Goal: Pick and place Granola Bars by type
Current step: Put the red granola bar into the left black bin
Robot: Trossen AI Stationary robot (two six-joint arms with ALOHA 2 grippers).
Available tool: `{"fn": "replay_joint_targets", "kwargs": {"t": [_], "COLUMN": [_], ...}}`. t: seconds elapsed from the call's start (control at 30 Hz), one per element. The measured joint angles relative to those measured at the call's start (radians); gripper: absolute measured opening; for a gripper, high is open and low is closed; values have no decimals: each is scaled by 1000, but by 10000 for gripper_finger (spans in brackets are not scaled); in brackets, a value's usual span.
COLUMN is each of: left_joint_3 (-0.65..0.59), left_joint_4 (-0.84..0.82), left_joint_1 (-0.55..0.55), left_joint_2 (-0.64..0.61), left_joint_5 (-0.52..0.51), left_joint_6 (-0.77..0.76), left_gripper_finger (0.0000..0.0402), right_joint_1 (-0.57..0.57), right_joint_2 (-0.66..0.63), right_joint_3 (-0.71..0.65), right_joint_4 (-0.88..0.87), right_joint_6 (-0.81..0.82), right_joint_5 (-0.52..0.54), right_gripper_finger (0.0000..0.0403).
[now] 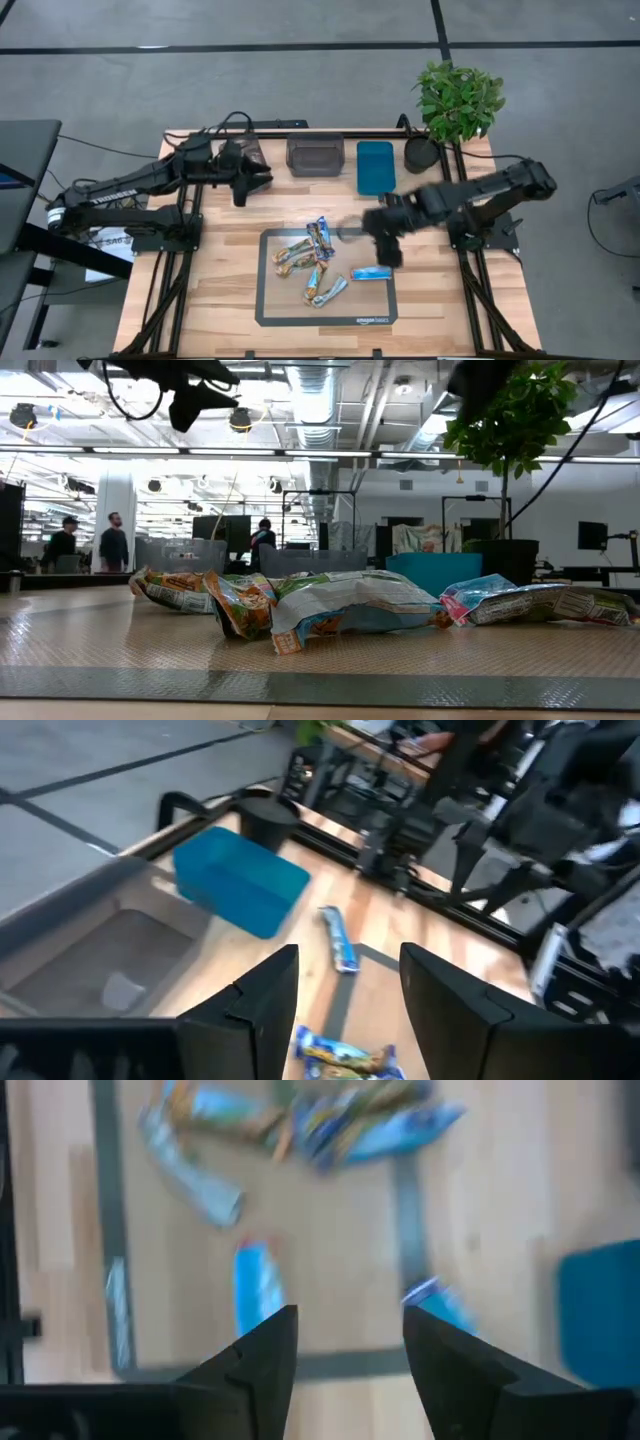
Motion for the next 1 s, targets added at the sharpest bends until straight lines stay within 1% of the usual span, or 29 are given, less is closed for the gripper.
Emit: {"fn": "replay_joint_targets", "kwargs": {"t": [0.07,0.17,0.27,0.37,0.53,0.73,0.9,1.0], "left_joint_3": [0,0,0,0,0,0,0,0], "left_joint_4": [0,0,0,0,0,-8,-15,-17], "left_joint_1": [-31,-70,-104,-129,-150,-153,-153,-153], "left_joint_2": [0,0,0,1,1,1,1,1], "left_joint_5": [-4,-8,-39,-76,-98,-109,-108,-108], "left_joint_6": [-5,-28,-61,-69,-73,-92,-92,-91], "left_gripper_finger": [167,167,167,167,167,167,167,167], "right_joint_1": [59,137,197,234,244,219,178,152], "right_joint_2": [-12,9,61,127,253,365,395,406], "right_joint_3": [-59,-128,-180,-200,-202,-201,-202,-202], "right_joint_4": [6,45,130,195,279,313,317,344], "right_joint_6": [18,41,64,67,68,67,66,64], "right_joint_5": [1,-1,-5,-5,-5,3,37,29], "right_gripper_finger": [171,167,164,164,164,170,169,159]}}
